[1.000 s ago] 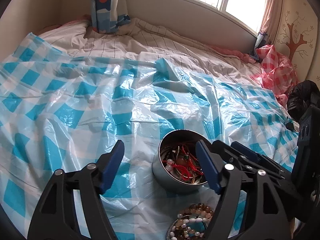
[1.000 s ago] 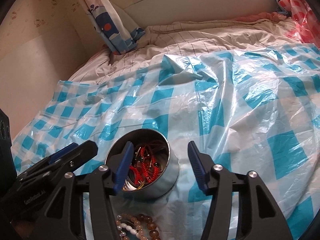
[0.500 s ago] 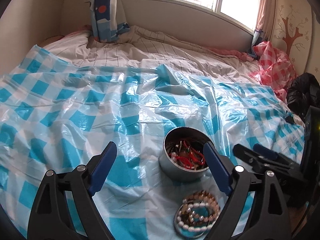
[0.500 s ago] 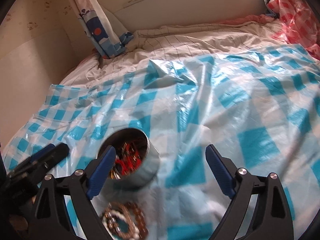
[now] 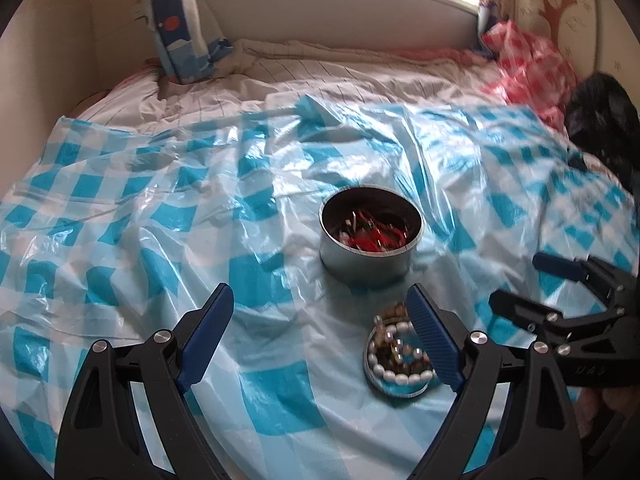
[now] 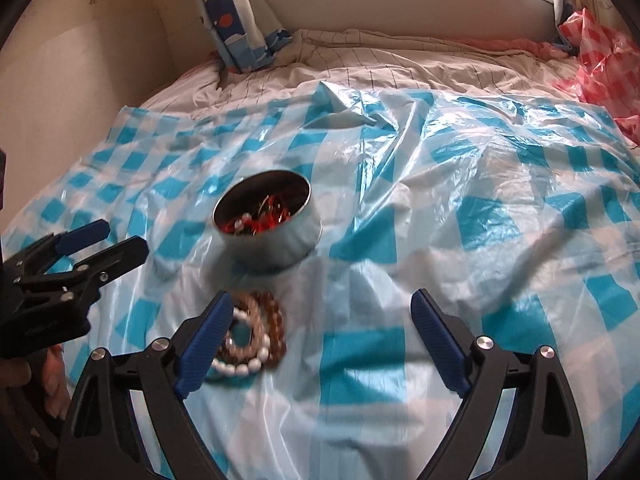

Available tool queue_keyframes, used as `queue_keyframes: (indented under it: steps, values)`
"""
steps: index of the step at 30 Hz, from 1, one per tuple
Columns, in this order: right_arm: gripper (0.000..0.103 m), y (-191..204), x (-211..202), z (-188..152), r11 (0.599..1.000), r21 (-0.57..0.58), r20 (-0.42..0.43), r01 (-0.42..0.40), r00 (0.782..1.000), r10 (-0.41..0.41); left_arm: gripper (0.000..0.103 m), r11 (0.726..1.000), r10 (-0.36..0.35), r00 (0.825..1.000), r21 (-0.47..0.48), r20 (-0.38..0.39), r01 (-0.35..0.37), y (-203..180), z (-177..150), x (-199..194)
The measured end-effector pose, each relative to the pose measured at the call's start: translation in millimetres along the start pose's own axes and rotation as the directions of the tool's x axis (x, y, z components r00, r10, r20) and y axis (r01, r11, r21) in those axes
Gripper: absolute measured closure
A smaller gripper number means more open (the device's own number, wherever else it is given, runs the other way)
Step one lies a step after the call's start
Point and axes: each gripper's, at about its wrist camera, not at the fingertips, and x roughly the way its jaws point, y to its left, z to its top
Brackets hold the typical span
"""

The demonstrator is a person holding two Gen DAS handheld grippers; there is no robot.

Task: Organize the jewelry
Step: 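Move both open tools back to the remaining bracelets on the round tray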

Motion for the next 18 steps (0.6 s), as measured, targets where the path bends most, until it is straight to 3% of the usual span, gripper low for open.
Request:
queue_keyframes:
  steps: [11,16,18]
  values:
    - [0.023,2.4,-5.1,-4.4,0.999,0.006,0.002,-0.034,0.999,0.034,0.019,0.997,0.018,0.996,0.082,-0.082,-0.011,-14.6,-22.8,8.7]
    - [0.049,9.8,7.5,-5.1,0.996,0.004,-0.045,-0.085,0.995,0.085,0.019,0.995,0.028,0.994,0.103,-0.103,-0.017,-16.5,-30.3,11.3]
    - [0.052,14.8,9.4,-6.4,0.996,-0.011,-0.052,-0.094,0.994,0.093,0.019,0.994,0.031,0.994,0.107,-0.106,-0.019,-15.9,-32.6,10.7]
